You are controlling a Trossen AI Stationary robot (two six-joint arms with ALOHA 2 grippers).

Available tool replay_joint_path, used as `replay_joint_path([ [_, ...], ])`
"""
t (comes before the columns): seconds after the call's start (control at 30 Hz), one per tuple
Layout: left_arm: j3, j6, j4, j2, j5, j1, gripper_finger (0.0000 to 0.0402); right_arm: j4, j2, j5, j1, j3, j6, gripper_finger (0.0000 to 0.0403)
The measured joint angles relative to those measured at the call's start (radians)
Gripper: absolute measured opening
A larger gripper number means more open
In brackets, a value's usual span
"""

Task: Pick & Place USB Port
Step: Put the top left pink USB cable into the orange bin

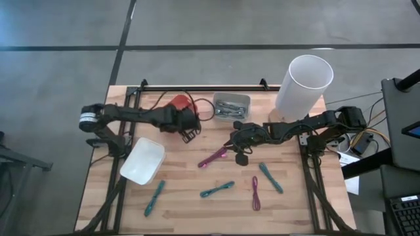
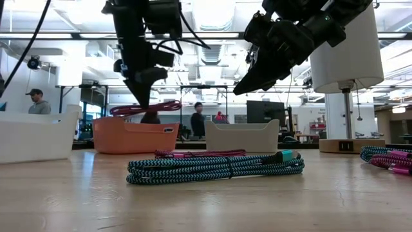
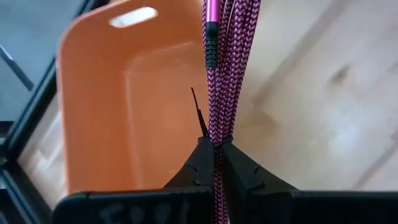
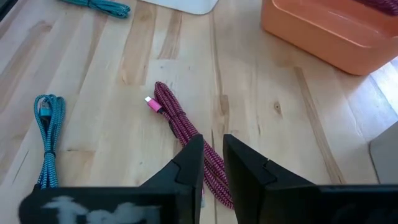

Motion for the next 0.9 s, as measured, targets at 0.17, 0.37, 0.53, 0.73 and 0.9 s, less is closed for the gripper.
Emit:
replay_joint_path([
  [0.17,0.001,0.032,0.000,-0.001,-0.001,0.060,0.0007,0.000,0.000,0.000,0.000,0.000,0.000,0.0066],
  [0.37,-0.007,0.056,0.000,0.003,-0.001,0.122,0.0007,0.000,0.000,0.000,0.000,0.000,-0.002,0.0060],
  [0.53,-0.027,0.054,-0.001,0.006,0.001,0.156,0.0009,0.000,0.000,0.000,0.000,0.000,-0.001,0.0057],
  [0.73,-0.067,0.051,0.010,0.006,0.050,0.196,0.0010,0.001,0.000,0.000,0.000,0.000,0.001,0.0062],
  [0.9,-0.113,0.056,0.040,0.006,0.071,0.222,0.0011,0.000,0.000,0.002,0.000,0.000,0.024,0.0073],
])
